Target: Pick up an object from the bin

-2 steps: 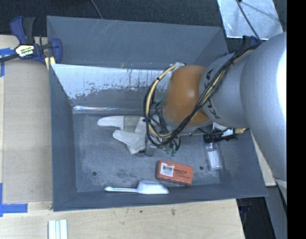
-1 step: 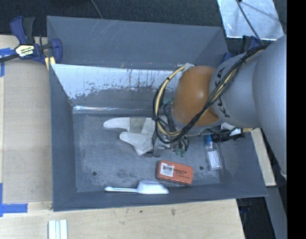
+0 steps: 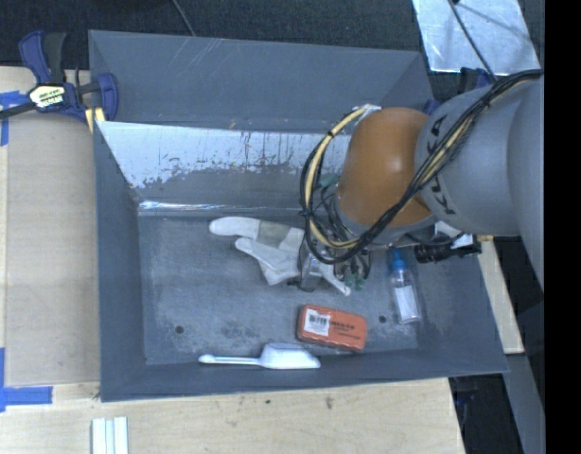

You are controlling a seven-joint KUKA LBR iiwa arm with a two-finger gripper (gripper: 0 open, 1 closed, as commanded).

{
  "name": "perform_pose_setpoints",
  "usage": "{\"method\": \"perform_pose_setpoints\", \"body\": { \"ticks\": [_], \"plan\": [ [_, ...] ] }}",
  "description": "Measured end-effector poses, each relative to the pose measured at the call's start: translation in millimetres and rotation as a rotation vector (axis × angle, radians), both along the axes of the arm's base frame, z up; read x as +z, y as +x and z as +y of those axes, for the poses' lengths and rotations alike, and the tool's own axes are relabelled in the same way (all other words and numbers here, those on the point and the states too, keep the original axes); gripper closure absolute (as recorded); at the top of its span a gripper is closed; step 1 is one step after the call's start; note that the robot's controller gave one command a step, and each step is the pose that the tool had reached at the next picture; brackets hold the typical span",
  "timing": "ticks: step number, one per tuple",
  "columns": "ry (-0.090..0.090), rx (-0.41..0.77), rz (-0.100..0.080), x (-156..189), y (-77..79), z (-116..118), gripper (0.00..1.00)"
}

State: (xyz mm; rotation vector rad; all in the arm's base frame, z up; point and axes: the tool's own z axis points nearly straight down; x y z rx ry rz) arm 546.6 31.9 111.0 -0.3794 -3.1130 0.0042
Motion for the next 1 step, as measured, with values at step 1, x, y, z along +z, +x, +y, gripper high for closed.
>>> {"method": "perform_pose_setpoints", "body": {
  "ticks": [1],
  "plan": [
    [0.002,0.026,-0.012,31.6,-3.2,31.3,1.0]
  ]
}}
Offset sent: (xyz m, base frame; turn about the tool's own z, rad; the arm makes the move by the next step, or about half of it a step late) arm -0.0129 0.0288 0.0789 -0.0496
